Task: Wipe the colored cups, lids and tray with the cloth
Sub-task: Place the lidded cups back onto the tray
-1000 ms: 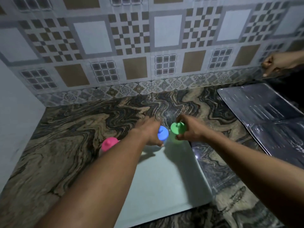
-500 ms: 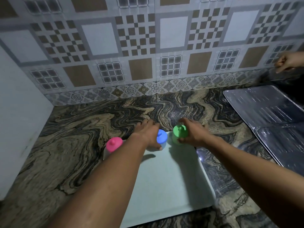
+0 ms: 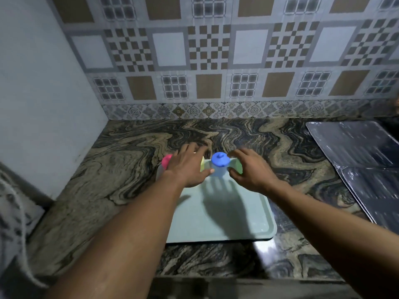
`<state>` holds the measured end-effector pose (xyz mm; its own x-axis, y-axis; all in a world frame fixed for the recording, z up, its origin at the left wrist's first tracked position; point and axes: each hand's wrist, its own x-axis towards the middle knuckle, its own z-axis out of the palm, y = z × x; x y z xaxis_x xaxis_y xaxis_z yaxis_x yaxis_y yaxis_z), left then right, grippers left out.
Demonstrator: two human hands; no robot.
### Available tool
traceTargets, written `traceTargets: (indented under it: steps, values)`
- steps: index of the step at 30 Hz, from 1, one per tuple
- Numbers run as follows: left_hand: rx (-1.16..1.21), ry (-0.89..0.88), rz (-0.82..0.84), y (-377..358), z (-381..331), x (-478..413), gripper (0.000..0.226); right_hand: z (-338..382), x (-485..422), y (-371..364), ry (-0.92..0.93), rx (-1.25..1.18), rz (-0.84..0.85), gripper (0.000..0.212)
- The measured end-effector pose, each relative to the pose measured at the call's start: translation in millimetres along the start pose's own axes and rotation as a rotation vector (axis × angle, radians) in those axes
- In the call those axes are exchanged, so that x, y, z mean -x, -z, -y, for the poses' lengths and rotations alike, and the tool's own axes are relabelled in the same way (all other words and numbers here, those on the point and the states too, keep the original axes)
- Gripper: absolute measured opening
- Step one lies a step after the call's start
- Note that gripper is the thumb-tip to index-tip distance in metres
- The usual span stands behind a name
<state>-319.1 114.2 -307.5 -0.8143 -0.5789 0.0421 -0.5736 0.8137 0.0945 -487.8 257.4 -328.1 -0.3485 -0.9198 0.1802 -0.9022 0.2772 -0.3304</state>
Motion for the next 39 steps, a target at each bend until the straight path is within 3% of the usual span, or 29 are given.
traceTargets:
  steps: [8, 14, 24, 28, 39]
  values:
    - [0.056, 0.161, 0.307, -44, -12, 110, 0.086, 25, 77, -35, 0.085, -0.071, 0.251, 0.056]
    - [0.095, 0.252, 0.456, -76, -8, 162, 0.091, 28, 115, -60, 0.124, -0.053, 0.348, 0.059]
    - [0.209, 0.331, 0.411, -88, 2, 173, 0.059, 13, 115, -87, 0.083, -0.048, 0.402, 0.048]
    - [0.189, 0.337, 0.365, -87, 10, 157, 0.054, 13, 101, -95, 0.08, -0.051, 0.374, 0.041]
    - [0.186, 0.316, 0.358, -83, 78, 48, 0.058, 3, -15, -115, -0.002, -0.09, 0.361, 0.049]
